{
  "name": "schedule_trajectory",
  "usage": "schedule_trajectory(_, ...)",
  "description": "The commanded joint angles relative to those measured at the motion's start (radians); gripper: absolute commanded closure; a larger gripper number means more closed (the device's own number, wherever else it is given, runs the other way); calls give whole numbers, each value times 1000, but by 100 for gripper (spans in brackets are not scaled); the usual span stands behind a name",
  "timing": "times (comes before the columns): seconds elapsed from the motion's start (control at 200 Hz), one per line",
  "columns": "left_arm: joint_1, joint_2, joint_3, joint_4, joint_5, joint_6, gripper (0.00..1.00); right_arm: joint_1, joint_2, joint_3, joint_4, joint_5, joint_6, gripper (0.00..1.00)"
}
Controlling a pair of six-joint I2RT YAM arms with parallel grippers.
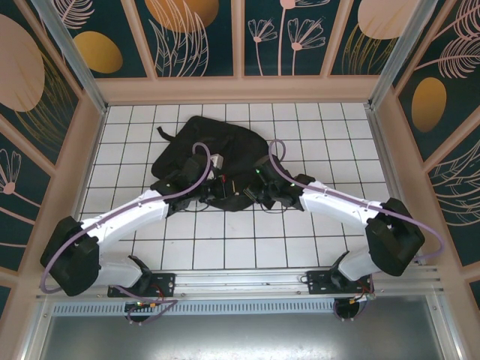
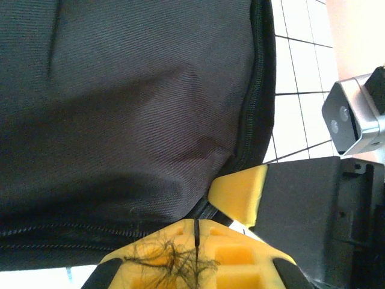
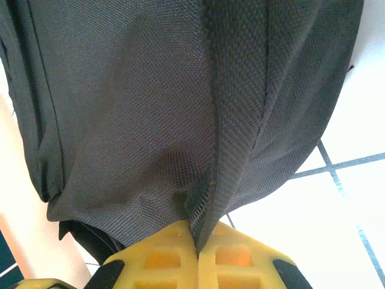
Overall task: Pack the student bag
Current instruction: Zip the student bag at the center of the table.
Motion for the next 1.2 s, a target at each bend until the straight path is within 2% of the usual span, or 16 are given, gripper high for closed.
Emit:
schedule_trajectory(0.0, 2, -91, -17, -41, -72, 23, 100, -24, -13, -19, -138, 101, -56, 100)
schedule_trajectory(0.35, 3, -153, -38, -122, -230, 62, 100, -72, -35, -31, -162, 121, -100, 100)
schedule_trajectory(0.706, 3, -83, 88, -166, -274, 140, 100, -110, -37, 9, -202, 146, -176, 100)
schedule_trajectory(1.196, 8, -100, 48, -192, -337, 167, 100, -214, -86, -30, -193, 119, -251, 100)
